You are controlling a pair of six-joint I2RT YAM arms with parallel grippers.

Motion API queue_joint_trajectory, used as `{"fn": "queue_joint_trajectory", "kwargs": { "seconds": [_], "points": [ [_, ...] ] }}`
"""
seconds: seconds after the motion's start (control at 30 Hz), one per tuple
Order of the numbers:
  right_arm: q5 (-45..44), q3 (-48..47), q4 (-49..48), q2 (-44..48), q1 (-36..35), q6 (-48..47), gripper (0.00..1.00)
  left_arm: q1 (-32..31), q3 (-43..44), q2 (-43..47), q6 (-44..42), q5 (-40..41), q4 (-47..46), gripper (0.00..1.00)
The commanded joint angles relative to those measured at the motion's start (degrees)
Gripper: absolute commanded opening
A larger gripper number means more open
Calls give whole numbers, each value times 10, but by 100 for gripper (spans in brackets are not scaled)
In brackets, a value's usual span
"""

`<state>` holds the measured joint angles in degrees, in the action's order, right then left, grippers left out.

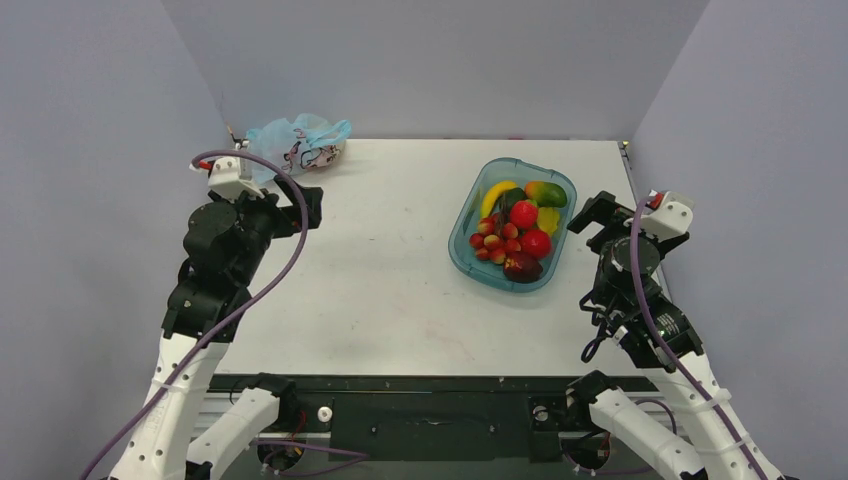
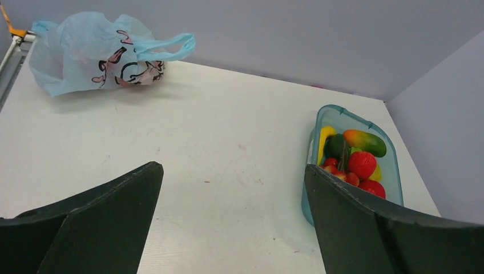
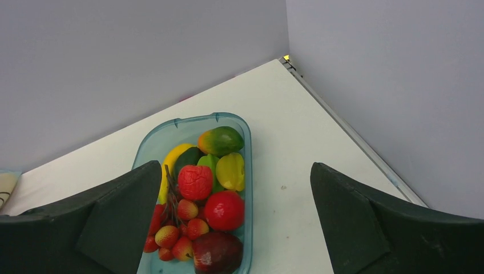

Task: Take the fake fruits out of the plastic bag

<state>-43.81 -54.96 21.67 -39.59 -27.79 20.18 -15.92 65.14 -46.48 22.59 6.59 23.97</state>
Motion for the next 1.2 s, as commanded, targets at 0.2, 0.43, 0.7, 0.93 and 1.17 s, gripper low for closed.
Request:
{"fn": "queue_joint_trajectory", "kwargs": {
  "seconds": [0.2,0.43,0.7,0.93,1.17],
  "points": [
    [47,12,-23,23,-3,6,99,3,-31,-36,32,-26,5,94],
    [106,40,-58,36,-3,48,99,4,-35,-134,70,-4,2,93],
    [164,60,-56,64,-2,4,99,115,-101,-222,258,-31,-158,94],
    [145,60,-44,68,0,-6,100,156,-99,-347,346,6,-332,93],
    [156,73,-33,104,0,-12,100,156,-92,-484,343,124,-573,89]
  ]
}}
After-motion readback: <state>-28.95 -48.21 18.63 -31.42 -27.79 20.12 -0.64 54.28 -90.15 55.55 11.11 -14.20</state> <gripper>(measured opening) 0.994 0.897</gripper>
